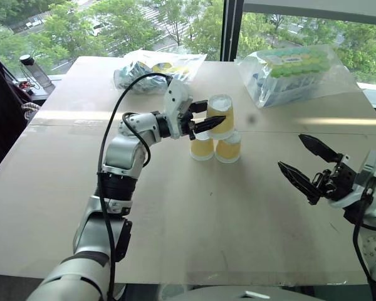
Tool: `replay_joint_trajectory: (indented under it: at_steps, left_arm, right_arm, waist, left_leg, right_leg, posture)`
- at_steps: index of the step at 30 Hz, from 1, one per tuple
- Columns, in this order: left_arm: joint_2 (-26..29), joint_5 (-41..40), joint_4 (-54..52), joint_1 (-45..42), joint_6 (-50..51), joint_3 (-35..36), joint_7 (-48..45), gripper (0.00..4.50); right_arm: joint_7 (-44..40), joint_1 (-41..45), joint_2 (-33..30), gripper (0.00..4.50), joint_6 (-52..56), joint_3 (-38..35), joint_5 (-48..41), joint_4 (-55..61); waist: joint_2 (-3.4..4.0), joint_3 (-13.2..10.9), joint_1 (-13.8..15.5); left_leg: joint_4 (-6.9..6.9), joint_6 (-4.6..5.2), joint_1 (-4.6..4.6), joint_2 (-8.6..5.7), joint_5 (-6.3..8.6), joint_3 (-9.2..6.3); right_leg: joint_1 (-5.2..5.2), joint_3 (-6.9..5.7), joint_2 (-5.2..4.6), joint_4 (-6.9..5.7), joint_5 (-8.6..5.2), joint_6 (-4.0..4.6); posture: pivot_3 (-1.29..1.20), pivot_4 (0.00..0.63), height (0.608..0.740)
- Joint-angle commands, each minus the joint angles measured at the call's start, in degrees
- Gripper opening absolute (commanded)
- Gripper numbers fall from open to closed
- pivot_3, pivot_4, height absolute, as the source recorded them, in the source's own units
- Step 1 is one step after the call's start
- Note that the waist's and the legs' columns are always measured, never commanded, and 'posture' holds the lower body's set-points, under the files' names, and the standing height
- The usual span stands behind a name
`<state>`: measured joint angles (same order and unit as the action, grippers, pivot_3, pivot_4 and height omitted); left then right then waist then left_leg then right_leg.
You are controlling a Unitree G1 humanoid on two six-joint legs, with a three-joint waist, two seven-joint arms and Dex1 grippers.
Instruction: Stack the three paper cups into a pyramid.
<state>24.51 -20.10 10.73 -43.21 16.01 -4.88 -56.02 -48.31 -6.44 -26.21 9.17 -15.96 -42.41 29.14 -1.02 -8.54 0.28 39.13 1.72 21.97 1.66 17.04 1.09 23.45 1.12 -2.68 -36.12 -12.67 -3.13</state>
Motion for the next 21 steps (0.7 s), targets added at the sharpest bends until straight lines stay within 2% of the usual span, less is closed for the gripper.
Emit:
replay_joint_trajectory:
  at_steps: [1, 16, 18, 21]
  left_arm:
    - [0.7, 0.4, -2.1, -0.6, -1.1, 1.2, 0.2, 2.13]
    - [1.3, 1.6, -1.8, 0.8, -1.6, 0.6, 0.1, 2.13]
    - [1.5, 2.5, -1.4, 0.9, -2.7, 0.3, 0.0, 3.11]
    - [1.3, 2.6, -1.4, 0.9, -2.9, 0.6, 0.1, 4.33]
  right_arm:
    - [0.2, 0.4, -0.1, 4.5, -1.3, -0.6, -0.4, 1.5]
    - [-0.4, 1.9, -0.8, 4.5, -0.8, 0.2, -1.6, 1.3]
    - [-0.3, 2.1, -0.8, 4.5, -0.7, 0.2, -1.8, 1.4]
    - [-0.2, 2.1, -0.9, 4.5, -0.7, 0.2, -1.9, 1.3]
  waist:
    - [0.0, 0.0, 0.2]
    - [0.0, 0.0, 0.4]
    - [0.0, 0.0, 0.4]
    - [0.0, 0.0, 0.4]
  left_leg:
    - [0.0, 0.0, 0.0, 0.0, 0.0, 0.0]
    - [0.01, 0.0, 0.0, 0.0, 0.0, 0.0]
    - [0.01, 0.0, 0.0, 0.0, 0.0, 0.0]
    - [0.01, 0.0, -0.01, 0.0, 0.0, 0.01]
  right_leg:
    - [0.0, 0.0, 0.0, 0.0, 0.0, 0.0]
    - [0.0, 0.0, 0.0, -0.02, 0.0, 0.0]
    - [0.0, 0.0, 0.0, -0.03, 0.0, 0.0]
    - [0.0, 0.01, 0.0, -0.03, 0.0, 0.0]
  posture:
    - [0.0, 0.15, 0.74]
    - [0.0, 0.15, 0.74]
    - [0.0, 0.15, 0.74]
    - [0.0, 0.15, 0.74]
